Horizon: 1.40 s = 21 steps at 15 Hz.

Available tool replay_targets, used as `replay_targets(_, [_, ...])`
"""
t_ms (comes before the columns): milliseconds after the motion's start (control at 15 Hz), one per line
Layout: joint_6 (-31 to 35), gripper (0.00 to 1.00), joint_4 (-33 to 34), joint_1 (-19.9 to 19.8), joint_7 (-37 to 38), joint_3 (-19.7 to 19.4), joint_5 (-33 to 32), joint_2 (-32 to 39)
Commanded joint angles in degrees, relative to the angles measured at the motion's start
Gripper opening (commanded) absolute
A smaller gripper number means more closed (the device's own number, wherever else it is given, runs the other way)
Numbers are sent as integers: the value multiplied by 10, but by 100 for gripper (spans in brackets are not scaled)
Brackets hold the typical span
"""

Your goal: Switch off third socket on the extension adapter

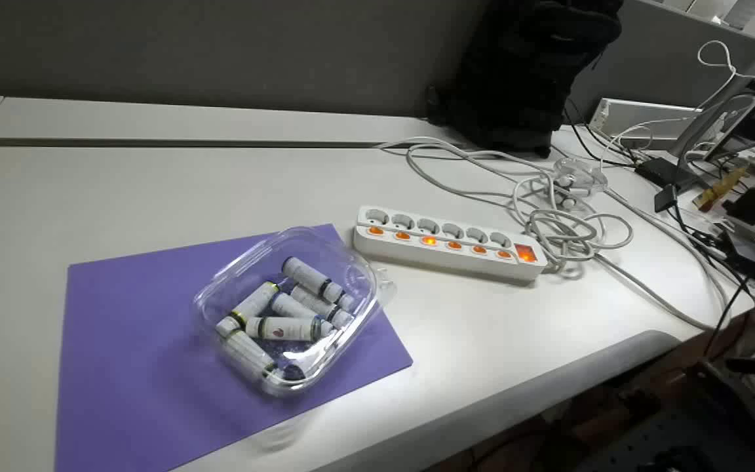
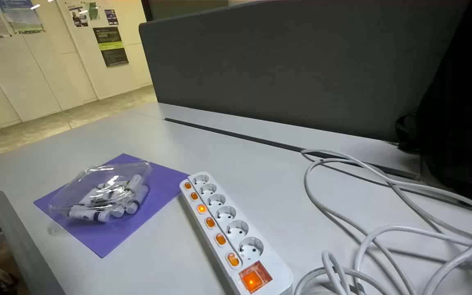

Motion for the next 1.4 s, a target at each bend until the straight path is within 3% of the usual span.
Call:
replay_targets(0, [-2,100,1,-1,-1,1,0,0])
replay_targets(800, [-1,100,2,-1,-1,1,0,0])
replay_targets(1067, [119,100,-36,5,15,12,23,-26])
replay_targets(1333, [218,100,-9,16,8,9,70,48])
